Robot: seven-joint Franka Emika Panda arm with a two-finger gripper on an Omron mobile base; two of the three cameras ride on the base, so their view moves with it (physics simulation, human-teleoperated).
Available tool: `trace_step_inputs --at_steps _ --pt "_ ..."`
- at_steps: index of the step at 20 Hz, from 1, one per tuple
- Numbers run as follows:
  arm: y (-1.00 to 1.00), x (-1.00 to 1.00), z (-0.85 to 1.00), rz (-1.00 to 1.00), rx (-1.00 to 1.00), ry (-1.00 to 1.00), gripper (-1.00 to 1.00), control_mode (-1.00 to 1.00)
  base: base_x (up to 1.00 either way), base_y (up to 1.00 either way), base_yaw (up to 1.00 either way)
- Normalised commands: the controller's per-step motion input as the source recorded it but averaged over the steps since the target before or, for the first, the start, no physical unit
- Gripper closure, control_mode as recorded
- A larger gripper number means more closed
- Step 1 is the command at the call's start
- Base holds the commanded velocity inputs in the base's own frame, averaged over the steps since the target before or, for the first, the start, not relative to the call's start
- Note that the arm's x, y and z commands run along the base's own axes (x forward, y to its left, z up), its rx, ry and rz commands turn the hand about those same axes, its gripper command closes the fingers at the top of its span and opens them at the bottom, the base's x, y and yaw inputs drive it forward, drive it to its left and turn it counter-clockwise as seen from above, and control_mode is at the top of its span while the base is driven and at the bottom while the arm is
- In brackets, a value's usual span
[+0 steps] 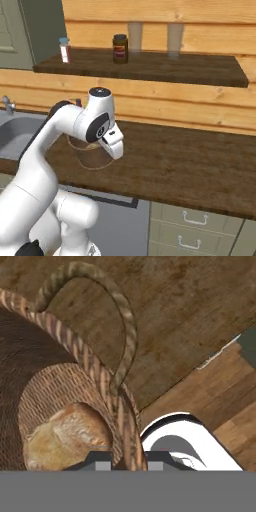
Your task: Open the cabinet, pick up the bread from the cabinet and place it in the basket. Then move the basket to the dining counter.
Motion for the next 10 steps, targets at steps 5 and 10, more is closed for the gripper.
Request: trace_step_inputs --at_steps 5,10 --pt "0.0 0.0 0.0 0.0 0.0 0.0 1.0 1.0 -0.62 0.48 0.83" --pt "0.0 0.0 0.0 0.0 0.0 0.0 1.0 1.0 -0.23 0.21 1.0"
